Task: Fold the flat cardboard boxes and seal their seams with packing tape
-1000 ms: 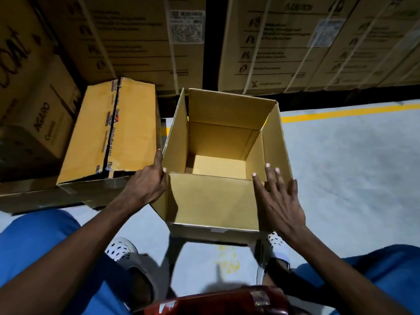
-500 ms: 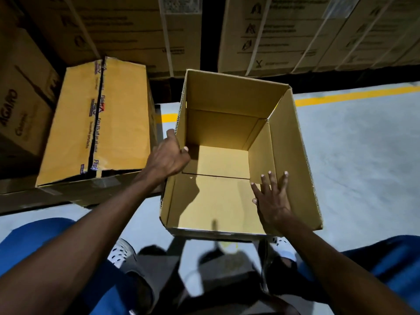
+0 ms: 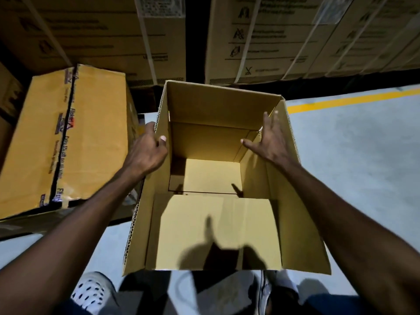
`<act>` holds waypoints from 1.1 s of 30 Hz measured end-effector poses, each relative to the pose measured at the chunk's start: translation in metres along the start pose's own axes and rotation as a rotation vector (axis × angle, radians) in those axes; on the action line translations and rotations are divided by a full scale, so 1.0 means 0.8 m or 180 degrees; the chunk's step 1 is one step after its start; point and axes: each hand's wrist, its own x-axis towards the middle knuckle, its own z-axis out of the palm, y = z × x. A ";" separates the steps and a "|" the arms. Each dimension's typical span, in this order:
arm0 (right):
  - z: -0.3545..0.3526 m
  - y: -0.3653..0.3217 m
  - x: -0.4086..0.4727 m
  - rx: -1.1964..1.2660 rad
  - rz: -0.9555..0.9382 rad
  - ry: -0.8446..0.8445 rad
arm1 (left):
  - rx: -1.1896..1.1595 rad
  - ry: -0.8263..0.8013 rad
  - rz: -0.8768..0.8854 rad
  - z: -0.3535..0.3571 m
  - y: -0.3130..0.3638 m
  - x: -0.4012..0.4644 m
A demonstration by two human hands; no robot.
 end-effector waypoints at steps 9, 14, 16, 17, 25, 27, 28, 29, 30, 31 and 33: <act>-0.049 -0.026 0.084 -0.0367 0.0127 0.0165 | -0.0692 0.0288 -0.0184 -0.002 -0.026 0.018; -0.048 -0.035 0.024 -0.0978 -0.0048 -0.0005 | -0.1226 0.0307 -0.0317 -0.004 -0.036 0.021; -0.026 -0.037 -0.004 -0.1373 0.0052 -0.0598 | -0.1313 0.0283 -0.0246 -0.001 -0.033 0.017; -0.012 -0.038 -0.015 -0.1583 0.0045 -0.0803 | -0.1338 0.0255 -0.0218 0.000 -0.028 0.014; 0.114 -0.025 -0.058 -0.1620 0.0244 -0.1854 | -0.1479 -0.0314 -0.0434 0.006 -0.006 0.016; 0.121 -0.019 -0.052 -0.1801 0.0160 -0.1910 | -0.1587 -0.0430 -0.0602 0.006 -0.002 0.016; 0.118 -0.019 -0.047 -0.1991 0.0048 -0.1933 | -0.1740 -0.0482 -0.0717 0.005 0.000 0.017; 0.111 -0.021 -0.041 -0.2194 -0.0083 -0.1943 | -0.2036 -0.0554 -0.0851 0.005 0.000 0.016; 0.098 -0.027 -0.036 -0.2324 -0.0186 -0.1919 | -0.2385 -0.0623 -0.0998 0.004 0.001 0.014; 0.081 -0.035 -0.035 -0.2386 -0.0248 -0.1817 | -0.2670 -0.0692 -0.1118 0.005 0.000 0.011; 0.040 -0.048 -0.034 -0.2384 -0.0268 -0.1315 | -0.3052 -0.0779 -0.1121 0.009 -0.005 0.004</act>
